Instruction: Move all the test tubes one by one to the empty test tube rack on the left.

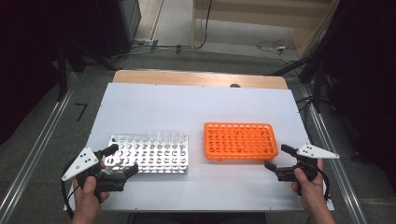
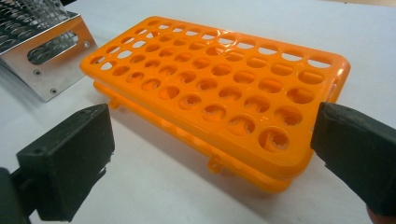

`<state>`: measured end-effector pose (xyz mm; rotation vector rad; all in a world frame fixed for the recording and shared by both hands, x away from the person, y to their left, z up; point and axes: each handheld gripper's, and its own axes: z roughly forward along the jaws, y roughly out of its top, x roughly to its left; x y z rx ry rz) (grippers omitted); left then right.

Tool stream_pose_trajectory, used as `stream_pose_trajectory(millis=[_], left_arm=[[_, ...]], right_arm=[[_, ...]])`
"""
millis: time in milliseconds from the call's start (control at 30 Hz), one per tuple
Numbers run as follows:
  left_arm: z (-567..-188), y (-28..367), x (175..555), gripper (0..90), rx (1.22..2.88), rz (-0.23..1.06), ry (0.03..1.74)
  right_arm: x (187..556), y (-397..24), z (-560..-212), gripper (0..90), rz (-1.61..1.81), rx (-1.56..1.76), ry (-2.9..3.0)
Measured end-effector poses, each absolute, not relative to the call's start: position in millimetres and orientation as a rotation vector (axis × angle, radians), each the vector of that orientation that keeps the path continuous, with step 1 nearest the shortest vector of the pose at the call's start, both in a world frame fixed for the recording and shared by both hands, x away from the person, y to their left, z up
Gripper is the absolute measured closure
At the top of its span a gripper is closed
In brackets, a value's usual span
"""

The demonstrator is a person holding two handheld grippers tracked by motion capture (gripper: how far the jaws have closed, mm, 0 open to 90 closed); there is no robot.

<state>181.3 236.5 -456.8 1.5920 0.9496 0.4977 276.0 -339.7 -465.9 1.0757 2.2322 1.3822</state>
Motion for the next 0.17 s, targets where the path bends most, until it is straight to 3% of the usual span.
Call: stream_pose_trajectory(millis=[167], left_arm=[[-457.3, 234.9, 181.5, 0.0, 1.593, 0.499, 0.953]], right_arm=[[275.1, -343.1, -465.4, 0.0, 1.381, 1.082, 2.218]])
